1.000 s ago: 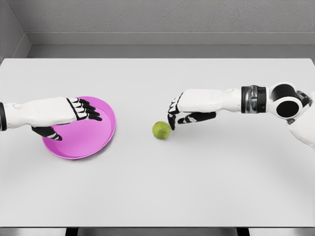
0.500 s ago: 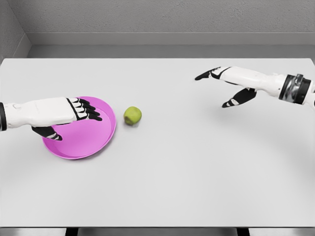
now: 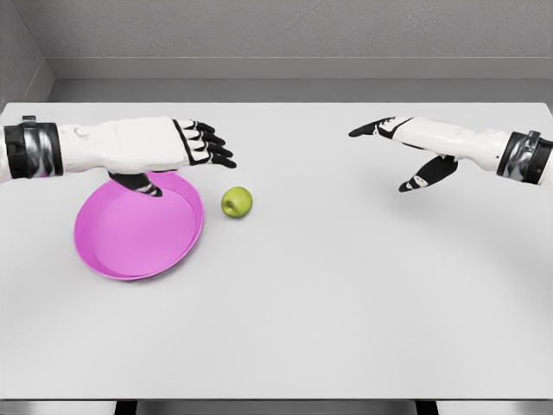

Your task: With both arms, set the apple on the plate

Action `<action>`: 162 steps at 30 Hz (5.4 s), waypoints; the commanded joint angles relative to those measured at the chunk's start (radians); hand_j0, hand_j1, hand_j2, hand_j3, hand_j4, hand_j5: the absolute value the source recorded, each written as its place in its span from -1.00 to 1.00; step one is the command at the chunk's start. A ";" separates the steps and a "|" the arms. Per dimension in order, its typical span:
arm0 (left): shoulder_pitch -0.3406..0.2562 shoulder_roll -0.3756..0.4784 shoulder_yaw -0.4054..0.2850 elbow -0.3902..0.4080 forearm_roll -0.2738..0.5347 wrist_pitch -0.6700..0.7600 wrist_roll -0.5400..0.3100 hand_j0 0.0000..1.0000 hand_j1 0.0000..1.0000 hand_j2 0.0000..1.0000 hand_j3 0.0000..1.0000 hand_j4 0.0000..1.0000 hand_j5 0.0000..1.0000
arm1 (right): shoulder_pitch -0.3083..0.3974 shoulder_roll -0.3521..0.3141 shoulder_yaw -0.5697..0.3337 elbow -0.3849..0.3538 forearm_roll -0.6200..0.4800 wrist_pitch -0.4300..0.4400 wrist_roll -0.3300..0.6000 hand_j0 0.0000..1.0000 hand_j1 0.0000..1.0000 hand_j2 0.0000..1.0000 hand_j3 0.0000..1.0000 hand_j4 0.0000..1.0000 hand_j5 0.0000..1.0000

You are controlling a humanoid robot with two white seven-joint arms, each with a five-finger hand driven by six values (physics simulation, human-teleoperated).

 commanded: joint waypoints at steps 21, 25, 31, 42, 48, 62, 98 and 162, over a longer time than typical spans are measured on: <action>-0.061 -0.291 -0.175 0.273 0.000 0.001 -0.064 1.00 1.00 1.00 1.00 1.00 1.00 | 0.028 -0.157 -0.075 -0.069 -0.011 0.003 0.000 1.00 1.00 1.00 1.00 1.00 1.00; -0.061 -0.303 -0.175 0.343 -0.001 0.001 -0.064 1.00 1.00 1.00 1.00 1.00 1.00 | 0.029 -0.159 -0.075 -0.067 -0.011 0.003 0.000 1.00 1.00 1.00 1.00 1.00 1.00; -0.061 -0.315 -0.175 0.401 -0.003 0.001 -0.064 1.00 1.00 1.00 1.00 1.00 1.00 | 0.031 -0.154 -0.075 -0.067 -0.010 0.003 0.000 1.00 1.00 1.00 1.00 1.00 1.00; -0.075 -0.332 -0.186 0.420 0.002 0.001 -0.101 0.98 0.98 0.98 0.98 0.98 0.98 | 0.041 -0.150 -0.075 -0.060 -0.009 0.003 0.000 1.00 1.00 1.00 1.00 1.00 1.00; -0.097 -0.332 -0.216 0.421 0.007 0.001 -0.102 0.96 0.96 0.96 0.96 0.96 0.96 | 0.040 -0.150 -0.075 -0.060 -0.009 0.003 0.000 1.00 1.00 1.00 1.00 1.00 1.00; -0.126 -0.355 -0.250 0.421 0.008 0.051 -0.101 0.90 0.90 0.90 0.90 0.90 0.90 | 0.041 -0.148 -0.075 -0.061 -0.009 0.003 0.000 1.00 1.00 1.00 1.00 1.00 1.00; -0.120 -0.348 -0.284 0.483 0.000 0.040 -0.099 0.63 0.63 0.63 0.63 0.63 0.63 | 0.040 -0.136 -0.075 -0.061 -0.009 0.003 0.000 1.00 1.00 1.00 1.00 1.00 1.00; -0.143 -0.067 -0.204 0.495 0.209 0.001 -0.099 0.94 0.94 0.94 0.94 0.94 0.94 | 0.032 -0.137 -0.075 -0.064 -0.009 0.003 0.000 1.00 1.00 1.00 1.00 1.00 1.00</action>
